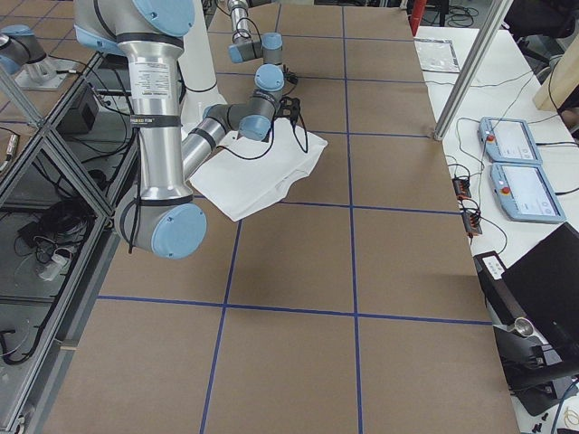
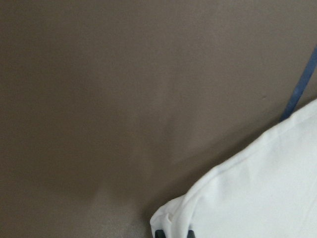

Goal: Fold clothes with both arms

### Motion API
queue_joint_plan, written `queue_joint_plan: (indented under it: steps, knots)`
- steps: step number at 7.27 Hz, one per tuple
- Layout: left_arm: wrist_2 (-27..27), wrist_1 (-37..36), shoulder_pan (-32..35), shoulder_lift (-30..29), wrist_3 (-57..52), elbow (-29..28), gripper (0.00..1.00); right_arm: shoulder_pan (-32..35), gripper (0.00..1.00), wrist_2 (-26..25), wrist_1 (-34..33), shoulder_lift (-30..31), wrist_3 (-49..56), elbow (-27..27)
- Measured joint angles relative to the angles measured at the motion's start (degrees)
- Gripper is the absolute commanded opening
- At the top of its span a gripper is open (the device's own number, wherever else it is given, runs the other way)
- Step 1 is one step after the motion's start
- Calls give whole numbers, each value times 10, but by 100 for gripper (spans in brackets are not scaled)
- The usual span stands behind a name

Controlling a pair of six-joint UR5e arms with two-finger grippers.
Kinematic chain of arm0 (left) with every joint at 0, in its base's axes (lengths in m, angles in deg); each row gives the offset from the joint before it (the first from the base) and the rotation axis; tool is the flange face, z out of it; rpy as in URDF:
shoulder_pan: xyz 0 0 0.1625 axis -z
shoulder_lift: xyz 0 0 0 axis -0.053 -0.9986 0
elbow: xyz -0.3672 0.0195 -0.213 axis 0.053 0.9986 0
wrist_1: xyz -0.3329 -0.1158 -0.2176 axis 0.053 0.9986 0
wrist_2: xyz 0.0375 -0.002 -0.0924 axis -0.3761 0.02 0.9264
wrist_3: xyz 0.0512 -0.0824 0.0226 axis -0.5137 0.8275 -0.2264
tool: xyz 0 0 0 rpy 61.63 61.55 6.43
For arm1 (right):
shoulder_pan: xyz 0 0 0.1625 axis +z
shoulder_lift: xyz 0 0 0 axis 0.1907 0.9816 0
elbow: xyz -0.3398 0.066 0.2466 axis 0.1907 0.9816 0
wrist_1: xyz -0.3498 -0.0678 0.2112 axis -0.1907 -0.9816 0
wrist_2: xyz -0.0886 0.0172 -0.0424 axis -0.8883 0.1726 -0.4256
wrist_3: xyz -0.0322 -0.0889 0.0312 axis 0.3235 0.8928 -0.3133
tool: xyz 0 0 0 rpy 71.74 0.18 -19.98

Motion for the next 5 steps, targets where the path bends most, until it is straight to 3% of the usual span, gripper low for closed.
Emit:
queue_joint_plan:
  steps: [2,5]
  knots:
    - [-1,0,11,-3,-1,2,0,3,100,0,-1,1,0,0]
    - [-2,-5,88,-14,-72,-24,0,16,100,-1,-1,-1,0,-1]
